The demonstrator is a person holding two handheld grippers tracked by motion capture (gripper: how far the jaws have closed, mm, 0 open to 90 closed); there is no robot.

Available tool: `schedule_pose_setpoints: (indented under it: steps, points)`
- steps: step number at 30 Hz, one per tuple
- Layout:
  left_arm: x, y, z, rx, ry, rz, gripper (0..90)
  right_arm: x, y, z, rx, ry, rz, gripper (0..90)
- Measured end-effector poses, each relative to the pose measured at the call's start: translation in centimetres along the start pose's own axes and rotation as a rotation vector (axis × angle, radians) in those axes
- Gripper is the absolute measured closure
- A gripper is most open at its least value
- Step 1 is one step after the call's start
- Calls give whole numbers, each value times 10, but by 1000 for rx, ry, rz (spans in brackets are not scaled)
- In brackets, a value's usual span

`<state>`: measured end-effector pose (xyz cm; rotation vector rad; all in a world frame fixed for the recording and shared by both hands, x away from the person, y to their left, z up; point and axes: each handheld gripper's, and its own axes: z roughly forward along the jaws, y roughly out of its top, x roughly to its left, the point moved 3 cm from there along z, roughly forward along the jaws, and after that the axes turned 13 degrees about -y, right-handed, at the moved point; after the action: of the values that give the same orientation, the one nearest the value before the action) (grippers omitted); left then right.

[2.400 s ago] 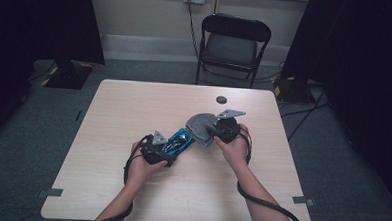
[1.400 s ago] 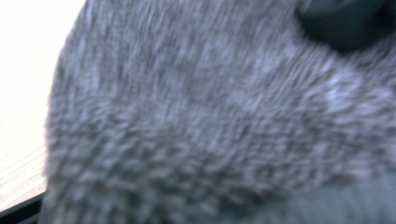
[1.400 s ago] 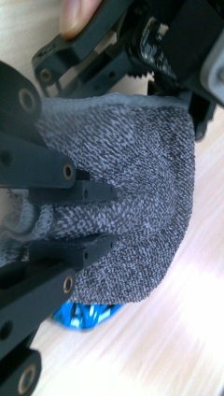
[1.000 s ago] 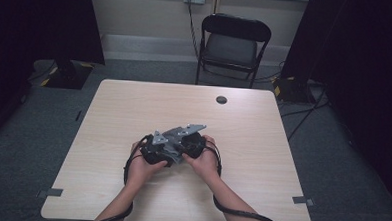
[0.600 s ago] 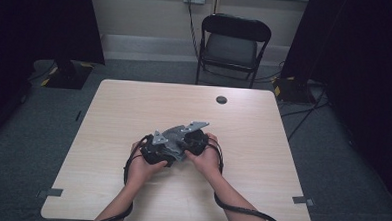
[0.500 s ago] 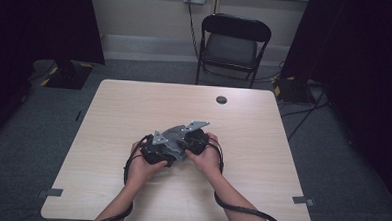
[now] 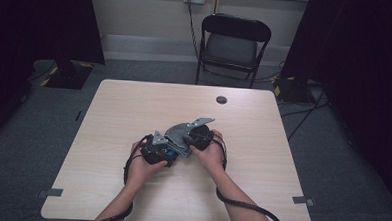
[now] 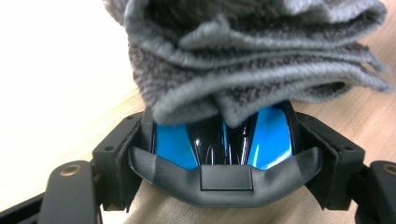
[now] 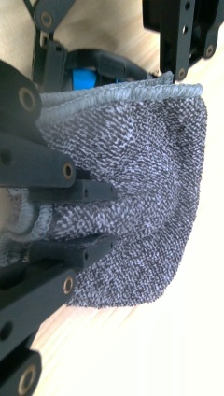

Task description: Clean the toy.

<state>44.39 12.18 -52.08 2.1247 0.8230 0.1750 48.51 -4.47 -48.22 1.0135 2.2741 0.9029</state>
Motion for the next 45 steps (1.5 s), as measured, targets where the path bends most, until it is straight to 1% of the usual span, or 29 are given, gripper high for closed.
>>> schedule_pose_setpoints:
  steps: [13, 17, 18, 20, 24, 28, 31, 37, 42, 45]
  points:
    - [0, 0, 0, 0, 0, 0, 242, -12, 1, 5, 15, -28, 22, 757]
    - [0, 0, 0, 0, 0, 0, 242, -17, -1, 7, 15, -36, 48, 756]
    - [0, 0, 0, 1, 0, 1, 242, -19, -1, 8, 14, -37, 64, 757]
    - [0, 0, 0, 0, 0, 0, 242, -20, -1, 8, 15, -38, 70, 756]
    - [0, 0, 0, 2, 1, 2, 242, -25, -2, 10, 17, -41, 97, 756]
    - [0, 0, 0, 1, 1, 1, 242, -27, -2, 11, 18, -55, 90, 756]
    - [0, 0, 0, 2, 1, 2, 242, -30, -2, 12, 22, -66, 100, 757]
    - [0, 0, 0, 0, 1, 1, 242, -36, -4, 14, 32, -85, 100, 757]
    - [0, 0, 0, 2, 1, 3, 242, -40, -9, 15, 38, -91, 111, 758]
    - [0, 0, 0, 2, 1, 3, 242, -42, -10, 16, 44, -98, 106, 758]
